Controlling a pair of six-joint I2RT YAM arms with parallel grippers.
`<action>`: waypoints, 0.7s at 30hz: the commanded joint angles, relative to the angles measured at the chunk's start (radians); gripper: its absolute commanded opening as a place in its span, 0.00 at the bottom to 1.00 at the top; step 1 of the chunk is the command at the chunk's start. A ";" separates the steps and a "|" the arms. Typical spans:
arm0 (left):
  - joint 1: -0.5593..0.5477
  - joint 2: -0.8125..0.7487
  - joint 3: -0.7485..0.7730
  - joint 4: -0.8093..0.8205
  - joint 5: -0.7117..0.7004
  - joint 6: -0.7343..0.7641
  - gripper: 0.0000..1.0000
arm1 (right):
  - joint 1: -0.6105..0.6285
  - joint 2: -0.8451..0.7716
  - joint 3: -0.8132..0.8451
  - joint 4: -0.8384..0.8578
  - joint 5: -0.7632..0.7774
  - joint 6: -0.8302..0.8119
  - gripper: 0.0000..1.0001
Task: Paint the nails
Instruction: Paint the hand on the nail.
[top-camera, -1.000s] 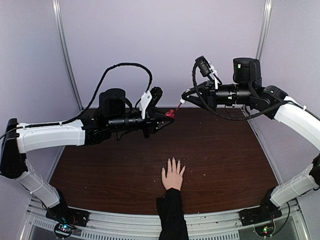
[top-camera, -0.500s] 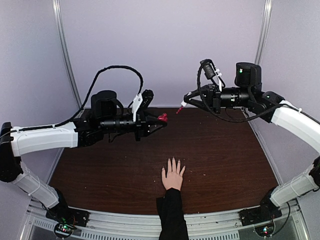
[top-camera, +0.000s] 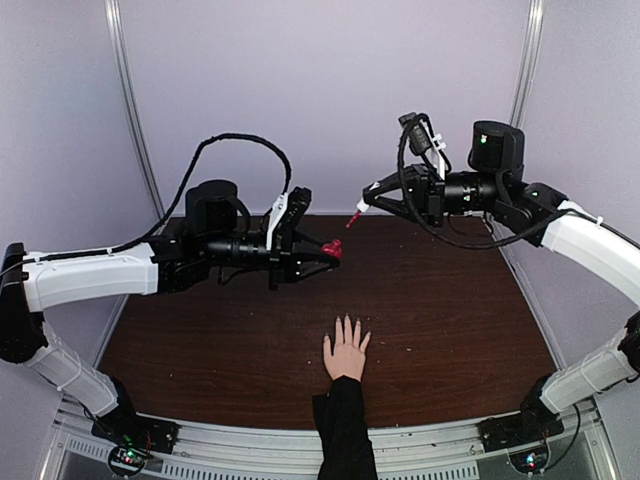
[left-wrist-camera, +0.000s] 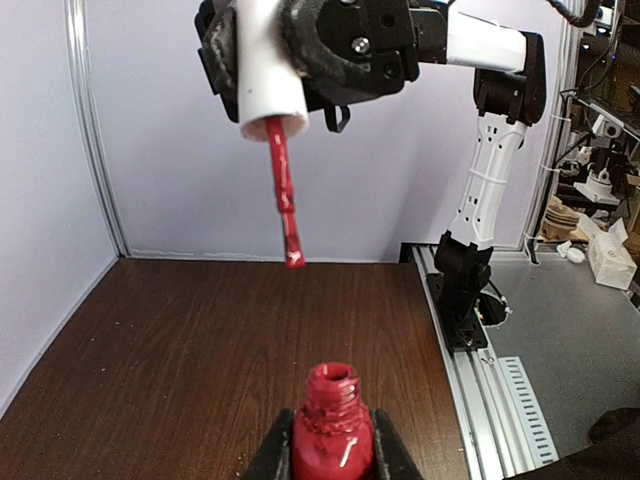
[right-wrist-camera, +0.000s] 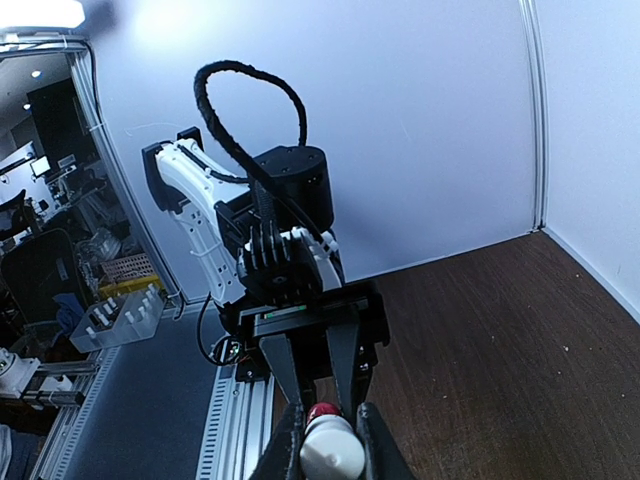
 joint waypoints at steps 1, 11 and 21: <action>-0.003 -0.002 0.023 0.040 0.000 -0.004 0.00 | 0.009 0.006 0.039 -0.050 0.027 -0.049 0.00; 0.073 -0.082 -0.079 0.105 -0.110 -0.121 0.00 | -0.008 0.058 -0.025 -0.146 0.145 -0.115 0.00; 0.159 -0.131 -0.172 0.101 -0.273 -0.223 0.00 | -0.027 0.164 -0.121 -0.094 0.238 -0.108 0.00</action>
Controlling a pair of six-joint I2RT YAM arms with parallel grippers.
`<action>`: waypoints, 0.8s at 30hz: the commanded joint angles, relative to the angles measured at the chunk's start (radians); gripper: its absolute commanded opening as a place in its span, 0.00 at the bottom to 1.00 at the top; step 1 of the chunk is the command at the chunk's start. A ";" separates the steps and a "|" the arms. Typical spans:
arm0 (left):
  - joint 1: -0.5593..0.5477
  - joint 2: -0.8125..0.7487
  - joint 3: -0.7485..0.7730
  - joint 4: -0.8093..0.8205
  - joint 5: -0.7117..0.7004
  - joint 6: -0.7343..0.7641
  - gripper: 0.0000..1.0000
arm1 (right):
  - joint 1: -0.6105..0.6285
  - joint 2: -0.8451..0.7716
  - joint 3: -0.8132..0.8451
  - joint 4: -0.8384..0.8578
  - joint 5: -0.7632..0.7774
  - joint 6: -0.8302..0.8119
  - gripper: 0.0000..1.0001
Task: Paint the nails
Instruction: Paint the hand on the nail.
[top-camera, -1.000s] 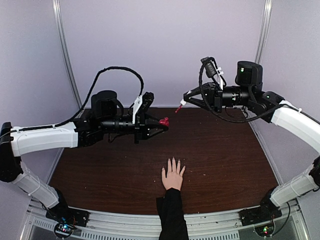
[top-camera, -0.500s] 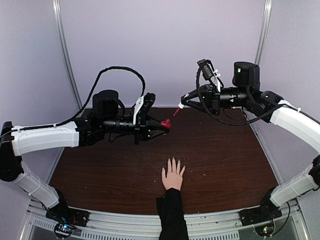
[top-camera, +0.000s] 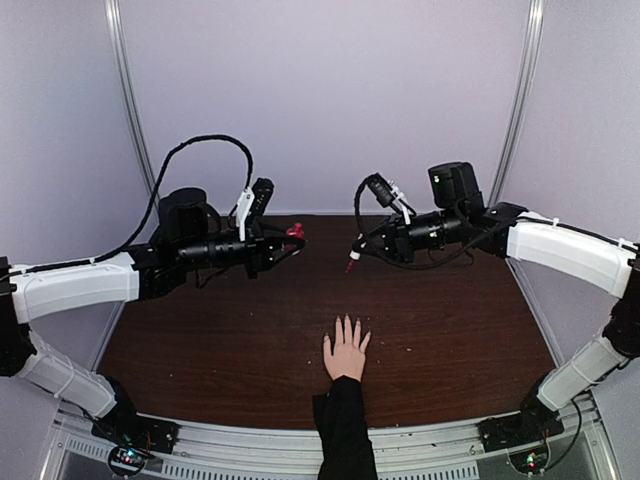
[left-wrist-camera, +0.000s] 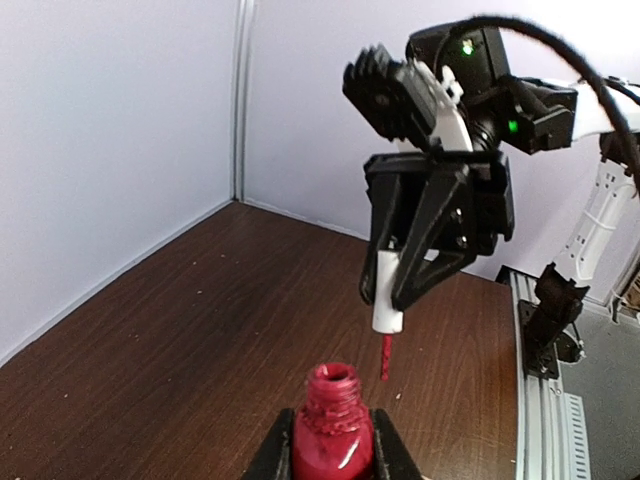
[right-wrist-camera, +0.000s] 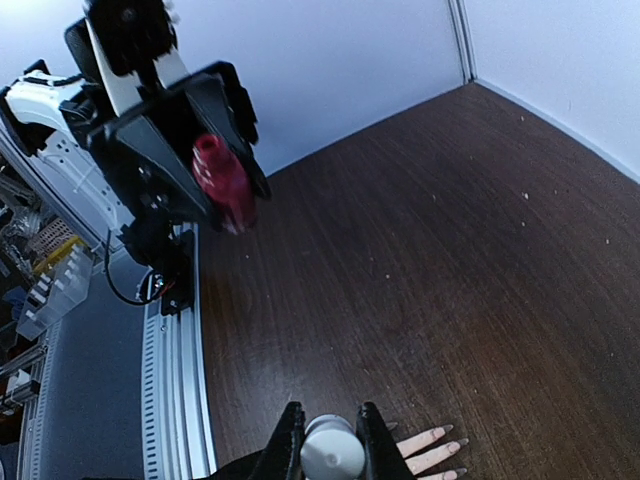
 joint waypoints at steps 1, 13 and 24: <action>0.039 -0.023 -0.025 0.050 -0.090 -0.066 0.00 | -0.022 0.048 -0.017 0.016 0.077 -0.005 0.00; 0.138 0.005 0.001 -0.004 -0.053 -0.117 0.00 | -0.070 0.203 0.002 -0.036 -0.114 -0.159 0.00; 0.242 0.091 0.020 0.012 0.010 -0.167 0.00 | -0.082 0.345 0.094 -0.178 0.027 -0.261 0.00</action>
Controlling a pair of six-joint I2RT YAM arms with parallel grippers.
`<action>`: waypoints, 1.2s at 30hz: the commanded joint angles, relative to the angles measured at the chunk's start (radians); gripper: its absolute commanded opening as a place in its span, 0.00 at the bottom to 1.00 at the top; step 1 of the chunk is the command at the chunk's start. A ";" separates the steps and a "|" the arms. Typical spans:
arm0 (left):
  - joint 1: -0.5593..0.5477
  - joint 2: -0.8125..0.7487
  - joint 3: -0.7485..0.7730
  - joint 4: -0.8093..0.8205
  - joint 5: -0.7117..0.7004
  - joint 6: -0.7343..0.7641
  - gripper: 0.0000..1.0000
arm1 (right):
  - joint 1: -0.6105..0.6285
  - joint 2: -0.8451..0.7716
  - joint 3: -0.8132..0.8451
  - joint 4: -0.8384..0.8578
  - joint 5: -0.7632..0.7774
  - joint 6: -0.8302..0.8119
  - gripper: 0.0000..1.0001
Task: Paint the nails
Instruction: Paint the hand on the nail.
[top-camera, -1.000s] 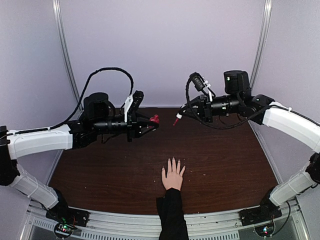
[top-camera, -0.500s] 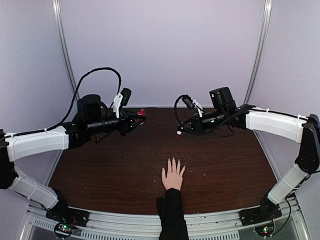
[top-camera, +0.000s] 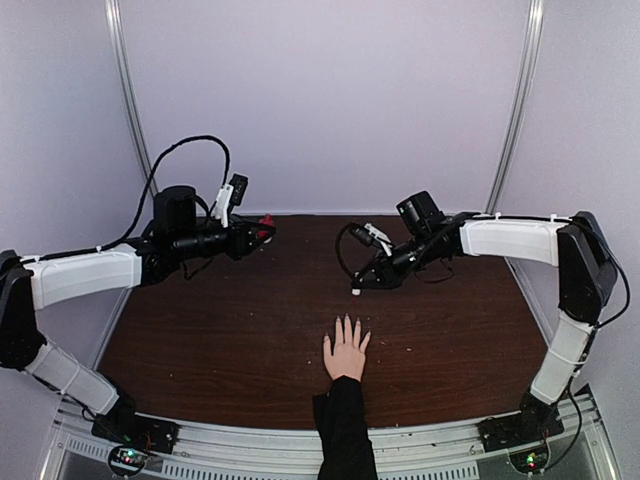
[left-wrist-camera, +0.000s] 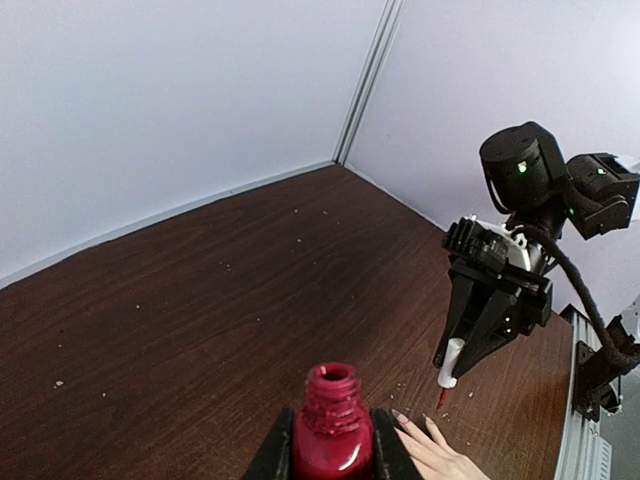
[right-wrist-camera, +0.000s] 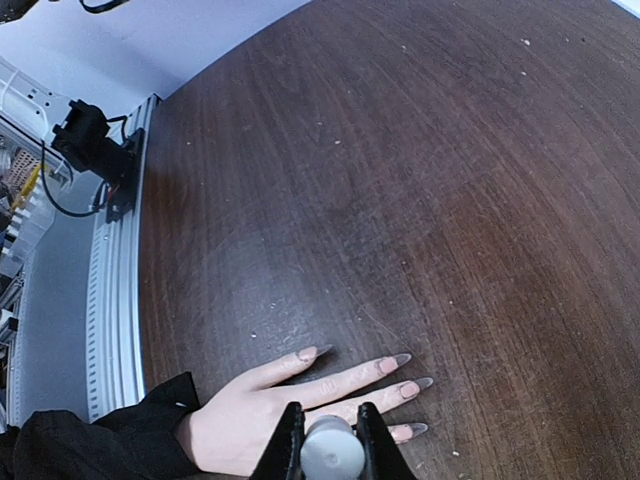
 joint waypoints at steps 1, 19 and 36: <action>0.028 0.038 0.032 0.040 0.046 -0.033 0.00 | -0.008 0.022 0.033 0.001 0.099 0.000 0.00; 0.054 0.093 0.040 0.057 0.056 -0.056 0.00 | -0.005 0.047 -0.002 0.137 0.176 0.164 0.00; 0.054 0.076 0.016 0.084 0.120 -0.073 0.00 | 0.010 -0.043 -0.016 0.131 0.059 0.091 0.00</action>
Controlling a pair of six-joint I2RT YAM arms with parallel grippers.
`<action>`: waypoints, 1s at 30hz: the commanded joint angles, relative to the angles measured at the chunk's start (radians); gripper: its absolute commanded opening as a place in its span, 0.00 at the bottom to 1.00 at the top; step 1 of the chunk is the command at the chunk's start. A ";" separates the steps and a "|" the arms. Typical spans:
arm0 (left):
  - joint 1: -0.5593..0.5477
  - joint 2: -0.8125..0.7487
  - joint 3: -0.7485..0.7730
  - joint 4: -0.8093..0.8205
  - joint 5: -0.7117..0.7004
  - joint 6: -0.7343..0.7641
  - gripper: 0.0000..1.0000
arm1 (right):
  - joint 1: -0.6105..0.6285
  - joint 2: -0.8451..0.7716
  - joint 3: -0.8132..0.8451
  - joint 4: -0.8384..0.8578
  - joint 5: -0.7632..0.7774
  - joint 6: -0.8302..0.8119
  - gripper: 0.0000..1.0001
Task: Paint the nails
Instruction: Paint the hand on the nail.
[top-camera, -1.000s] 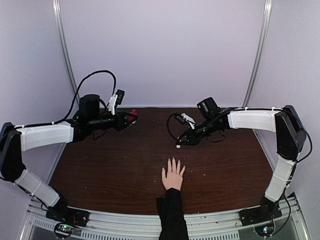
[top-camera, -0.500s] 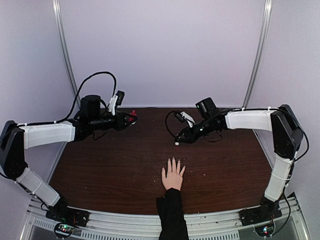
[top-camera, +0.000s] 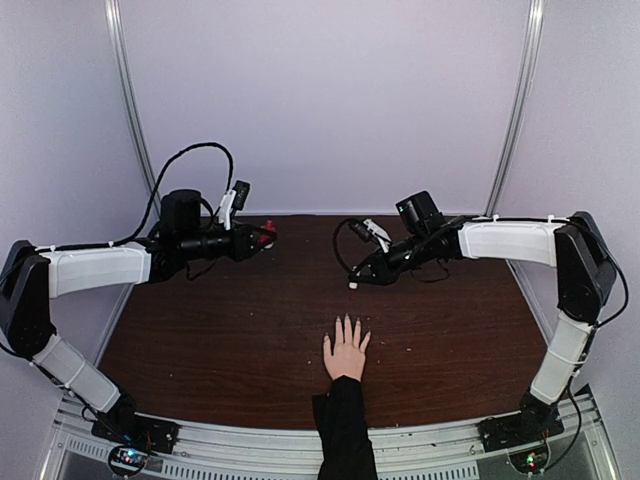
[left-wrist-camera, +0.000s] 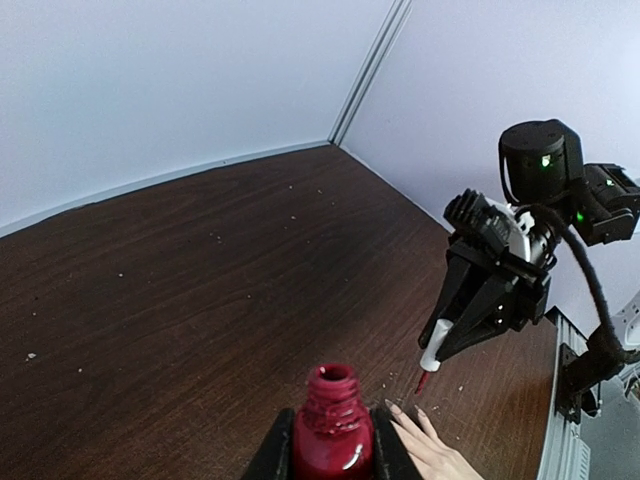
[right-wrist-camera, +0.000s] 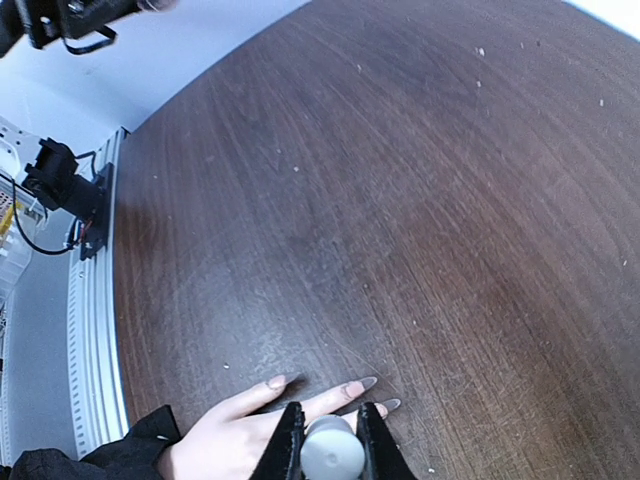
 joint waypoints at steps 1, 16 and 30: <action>0.006 -0.021 0.004 0.064 0.049 -0.011 0.00 | 0.004 -0.079 0.002 0.018 -0.026 -0.016 0.00; -0.019 -0.012 0.020 0.024 0.071 0.038 0.00 | 0.007 -0.010 0.029 -0.027 0.017 -0.059 0.00; -0.019 0.014 0.030 0.018 0.063 0.050 0.00 | 0.006 0.106 0.096 -0.105 -0.015 -0.112 0.00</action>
